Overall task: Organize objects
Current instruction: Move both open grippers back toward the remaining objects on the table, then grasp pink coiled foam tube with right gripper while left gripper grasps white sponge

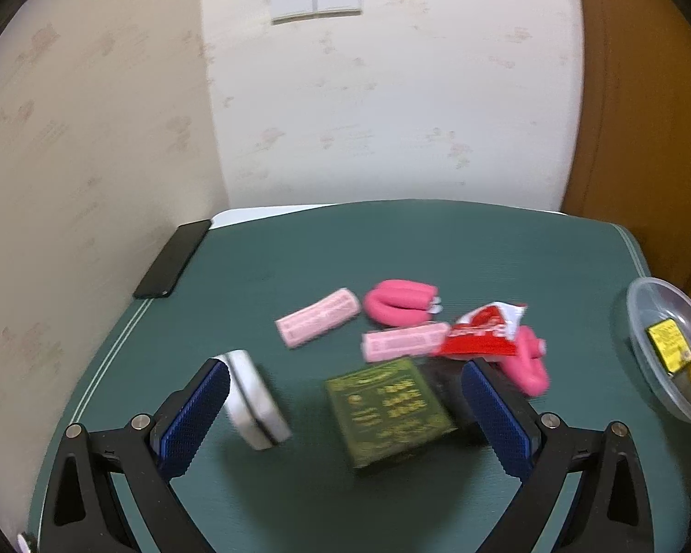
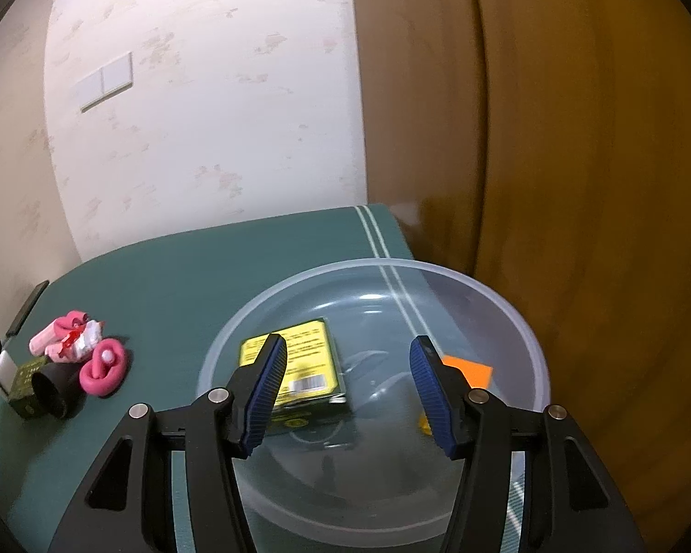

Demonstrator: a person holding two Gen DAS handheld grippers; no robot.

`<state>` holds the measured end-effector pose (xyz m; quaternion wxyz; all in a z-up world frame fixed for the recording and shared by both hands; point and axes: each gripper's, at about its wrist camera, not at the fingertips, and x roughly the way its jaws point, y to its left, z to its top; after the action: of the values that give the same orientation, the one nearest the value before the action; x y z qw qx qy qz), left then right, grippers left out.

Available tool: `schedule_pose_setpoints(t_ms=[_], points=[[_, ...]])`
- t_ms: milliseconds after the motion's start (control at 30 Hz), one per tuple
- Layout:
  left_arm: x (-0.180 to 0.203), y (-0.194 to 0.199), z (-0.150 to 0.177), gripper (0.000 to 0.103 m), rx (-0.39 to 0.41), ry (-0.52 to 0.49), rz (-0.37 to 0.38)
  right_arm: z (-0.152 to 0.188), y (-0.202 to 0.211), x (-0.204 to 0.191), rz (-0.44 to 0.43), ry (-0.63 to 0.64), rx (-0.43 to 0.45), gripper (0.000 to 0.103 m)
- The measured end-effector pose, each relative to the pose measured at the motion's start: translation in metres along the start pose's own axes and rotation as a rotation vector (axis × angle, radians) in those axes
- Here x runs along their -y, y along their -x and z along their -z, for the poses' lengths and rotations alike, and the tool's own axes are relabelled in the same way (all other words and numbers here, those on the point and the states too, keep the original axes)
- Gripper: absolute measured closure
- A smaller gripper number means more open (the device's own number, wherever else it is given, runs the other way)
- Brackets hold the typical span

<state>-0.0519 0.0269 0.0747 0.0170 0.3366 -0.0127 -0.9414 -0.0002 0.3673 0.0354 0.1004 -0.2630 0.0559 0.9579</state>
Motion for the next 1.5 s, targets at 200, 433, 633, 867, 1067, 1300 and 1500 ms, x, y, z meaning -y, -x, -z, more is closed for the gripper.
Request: schedule_pose_setpoints(t_ms=[200, 433, 633, 867, 1067, 1300, 1500], points=[[-0.026, -0.01, 0.0, 0.001, -0.023, 0.057, -0.032, 0.003, -0.002, -0.034, -0.057, 0.069, -0.018, 0.045], [-0.046, -0.023, 0.002, 0.001, -0.05, 0.093, -0.06, 0.005, -0.01, -0.07, -0.148, 0.12, -0.059, 0.045], [-0.062, -0.035, 0.004, 0.001, -0.08, 0.138, -0.079, 0.006, -0.021, -0.106, -0.236, 0.171, -0.104, 0.045], [-0.071, -0.045, 0.007, 0.001, -0.107, 0.15, -0.091, 0.009, -0.042, -0.147, -0.354, 0.223, -0.185, 0.045], [-0.08, -0.051, 0.009, 0.001, -0.125, 0.169, -0.103, 0.012, -0.067, -0.169, -0.424, 0.235, -0.271, 0.045], [-0.086, -0.055, 0.01, 0.001, -0.14, 0.174, -0.116, 0.014, -0.091, -0.182, -0.481, 0.227, -0.354, 0.045], [-0.094, -0.061, 0.012, 0.001, -0.158, 0.183, -0.128, 0.016, -0.103, -0.194, -0.489, 0.235, -0.392, 0.045]])
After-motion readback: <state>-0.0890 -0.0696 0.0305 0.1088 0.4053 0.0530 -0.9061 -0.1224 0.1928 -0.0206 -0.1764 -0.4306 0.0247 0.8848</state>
